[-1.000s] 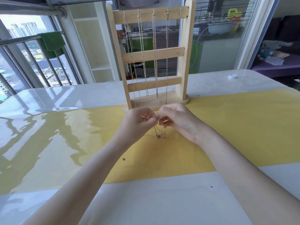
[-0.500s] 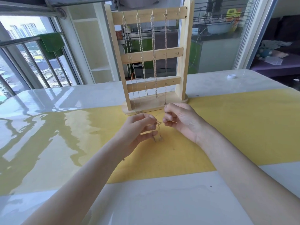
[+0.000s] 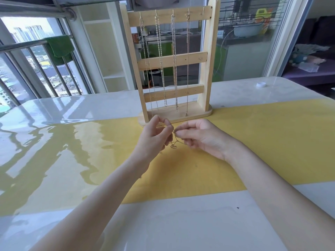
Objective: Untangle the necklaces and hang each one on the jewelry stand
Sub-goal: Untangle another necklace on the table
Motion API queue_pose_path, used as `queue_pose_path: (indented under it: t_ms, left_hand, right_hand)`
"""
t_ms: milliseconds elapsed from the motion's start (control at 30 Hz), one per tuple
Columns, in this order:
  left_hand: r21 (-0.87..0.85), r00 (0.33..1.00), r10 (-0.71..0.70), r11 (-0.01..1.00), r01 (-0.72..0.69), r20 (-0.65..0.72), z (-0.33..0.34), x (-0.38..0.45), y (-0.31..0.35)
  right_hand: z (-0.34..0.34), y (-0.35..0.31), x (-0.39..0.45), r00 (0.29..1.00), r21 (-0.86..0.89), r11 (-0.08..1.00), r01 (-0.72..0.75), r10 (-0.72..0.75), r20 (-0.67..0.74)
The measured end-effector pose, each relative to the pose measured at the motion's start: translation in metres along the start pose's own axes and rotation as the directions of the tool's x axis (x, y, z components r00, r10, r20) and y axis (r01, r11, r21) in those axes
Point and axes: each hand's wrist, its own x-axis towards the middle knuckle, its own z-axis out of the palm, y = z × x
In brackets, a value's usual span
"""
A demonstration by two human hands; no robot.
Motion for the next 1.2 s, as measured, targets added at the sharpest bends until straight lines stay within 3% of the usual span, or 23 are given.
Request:
queue_pose_path:
  t_ms: [200,367,567,800,933,1200]
  left_hand:
    - [0.101,0.996,0.078,0.992,-0.074,-0.033,-0.005,0.002,0.0]
    - [0.186,0.994,0.067,0.981,-0.049,-0.088,-0.008,0.002,0.0]
    - [0.352,0.991,0.099,0.934,-0.061,-0.092,-0.005,0.0,0.002]
    - [0.164,0.998,0.008,0.987,0.003,-0.069,-0.002,-0.001,0.006]
    - [0.212,0.997,0.013,0.977,0.005,-0.08,-0.001,-0.001,0.003]
    - [0.25,0.997,0.004,0.968,0.015,-0.075,-0.004,-0.003,0.004]
  right_hand:
    - [0.001,-0.001,-0.001,0.999,-0.271,0.962,-0.029,0.023,-0.025]
    - [-0.002,-0.006,-0.003,0.997,-0.254,0.966,-0.048,0.031,-0.07]
    - [0.002,-0.008,-0.003,0.992,-0.23,0.967,-0.108,0.119,0.033]
    - [0.007,-0.003,0.0,0.996,-0.275,0.959,-0.07,0.053,-0.072]
    - [0.009,-0.003,0.0,0.994,-0.344,0.934,-0.092,0.067,-0.085]
    - [0.006,-0.002,0.001,0.982,-0.263,0.955,-0.138,0.098,-0.16]
